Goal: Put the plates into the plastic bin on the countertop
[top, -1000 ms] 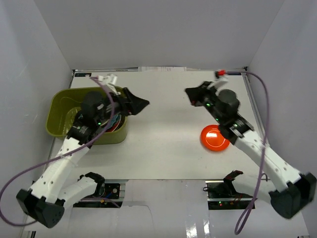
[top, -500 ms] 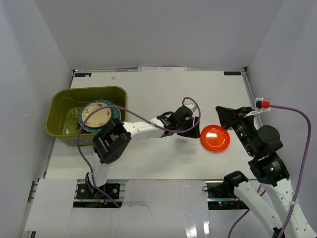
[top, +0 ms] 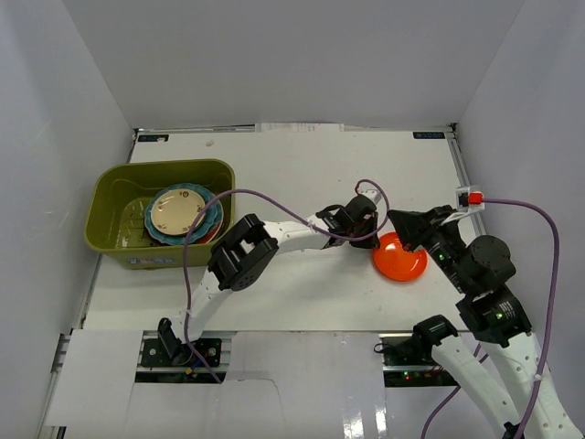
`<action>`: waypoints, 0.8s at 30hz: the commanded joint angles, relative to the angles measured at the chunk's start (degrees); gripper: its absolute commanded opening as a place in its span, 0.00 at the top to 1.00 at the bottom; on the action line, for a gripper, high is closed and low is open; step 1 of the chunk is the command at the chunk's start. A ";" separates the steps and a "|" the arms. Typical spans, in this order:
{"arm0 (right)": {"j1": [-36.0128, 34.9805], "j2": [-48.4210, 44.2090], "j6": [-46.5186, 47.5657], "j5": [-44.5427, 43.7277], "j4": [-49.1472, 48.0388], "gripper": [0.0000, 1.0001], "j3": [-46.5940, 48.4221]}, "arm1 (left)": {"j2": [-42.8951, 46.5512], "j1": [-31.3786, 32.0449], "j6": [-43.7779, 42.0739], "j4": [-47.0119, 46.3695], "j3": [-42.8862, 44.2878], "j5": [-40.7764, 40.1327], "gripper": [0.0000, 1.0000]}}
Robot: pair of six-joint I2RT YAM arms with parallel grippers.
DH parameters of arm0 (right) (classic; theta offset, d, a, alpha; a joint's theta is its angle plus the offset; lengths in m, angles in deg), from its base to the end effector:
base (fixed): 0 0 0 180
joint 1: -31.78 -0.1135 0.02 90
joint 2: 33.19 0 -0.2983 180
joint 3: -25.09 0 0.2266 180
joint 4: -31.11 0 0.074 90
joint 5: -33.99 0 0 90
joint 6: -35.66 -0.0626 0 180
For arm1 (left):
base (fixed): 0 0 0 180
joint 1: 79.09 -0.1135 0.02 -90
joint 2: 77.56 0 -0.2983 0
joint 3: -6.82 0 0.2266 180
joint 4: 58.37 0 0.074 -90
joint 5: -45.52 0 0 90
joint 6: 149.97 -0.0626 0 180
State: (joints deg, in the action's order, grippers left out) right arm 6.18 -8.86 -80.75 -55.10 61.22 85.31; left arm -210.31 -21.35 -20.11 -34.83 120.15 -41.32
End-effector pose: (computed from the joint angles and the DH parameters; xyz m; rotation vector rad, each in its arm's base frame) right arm 0.0606 0.0301 0.3830 -0.0026 1.5147 0.7455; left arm 0.2832 -0.4552 0.1642 0.4188 2.4686 -0.8654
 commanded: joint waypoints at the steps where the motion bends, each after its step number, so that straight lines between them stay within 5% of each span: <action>1: 0.12 -1.04 0.31 1.55 -0.88 0.92 -0.56 | -0.06 0.10 -0.39 2.80 0.29 -1.83 1.00; 6: 0.12 -2.36 0.40 -0.29 -0.35 0.92 0.14 | 10.12 -0.95 -0.31 -2.63 -7.61 -5.35 1.00; 14: 0.12 -7.73 -0.22 -3.02 0.09 0.92 3.12 | 45.14 -8.59 -2.06 -8.54 -27.30 -4.92 1.00; 18: 0.12 -4.75 -0.39 -1.53 0.44 0.92 1.20 | 63.10 -16.41 -2.41 -2.40 -34.50 -6.93 1.00; 24: 0.12 -1.58 -4.87 6.91 -6.58 0.91 -4.94 | 82.18 -32.30 -5.84 13.07 -41.01 -21.07 1.00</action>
State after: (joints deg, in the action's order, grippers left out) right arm 6.22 -11.78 -83.05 -52.21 59.50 82.75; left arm -131.19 -49.33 -23.72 -33.52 82.93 -55.60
